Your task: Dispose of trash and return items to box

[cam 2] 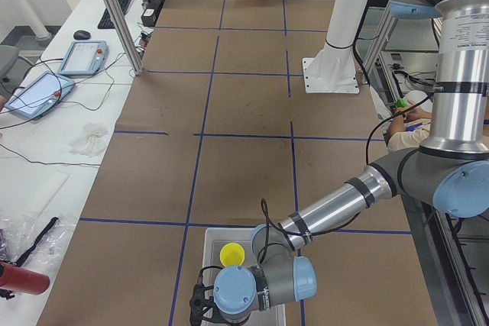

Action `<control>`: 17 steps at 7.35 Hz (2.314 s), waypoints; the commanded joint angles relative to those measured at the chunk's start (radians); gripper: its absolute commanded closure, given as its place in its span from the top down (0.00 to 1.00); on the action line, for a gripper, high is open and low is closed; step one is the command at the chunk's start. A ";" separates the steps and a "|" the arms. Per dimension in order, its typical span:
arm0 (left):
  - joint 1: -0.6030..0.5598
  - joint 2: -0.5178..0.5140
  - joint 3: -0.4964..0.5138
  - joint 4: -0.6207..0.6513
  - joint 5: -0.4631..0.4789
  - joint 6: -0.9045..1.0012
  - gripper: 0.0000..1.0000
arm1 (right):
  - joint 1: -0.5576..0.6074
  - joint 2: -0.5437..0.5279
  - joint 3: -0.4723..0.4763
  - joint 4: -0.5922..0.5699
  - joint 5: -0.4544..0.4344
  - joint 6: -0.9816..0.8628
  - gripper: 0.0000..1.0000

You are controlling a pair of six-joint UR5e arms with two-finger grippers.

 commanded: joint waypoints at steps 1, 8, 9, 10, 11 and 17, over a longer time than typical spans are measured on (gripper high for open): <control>-0.001 0.013 0.011 -0.003 0.000 -0.005 0.14 | -0.004 -0.002 0.012 -0.002 0.002 0.022 1.00; -0.002 0.008 -0.531 0.262 -0.008 -0.048 0.79 | -0.009 -0.015 0.041 -0.008 0.003 0.024 1.00; 0.004 0.007 -0.654 0.282 -0.011 -0.078 0.87 | -0.013 -0.020 0.040 -0.008 -0.001 0.024 1.00; 0.057 -0.001 -0.737 0.302 -0.011 -0.118 0.94 | -0.015 -0.020 0.038 -0.009 -0.001 0.024 1.00; 0.179 -0.001 -0.826 0.307 -0.011 -0.308 0.94 | -0.027 -0.018 0.038 -0.009 -0.003 0.025 1.00; 0.536 0.021 -0.896 0.287 -0.076 -0.536 1.00 | -0.072 -0.005 0.003 -0.009 -0.008 0.031 1.00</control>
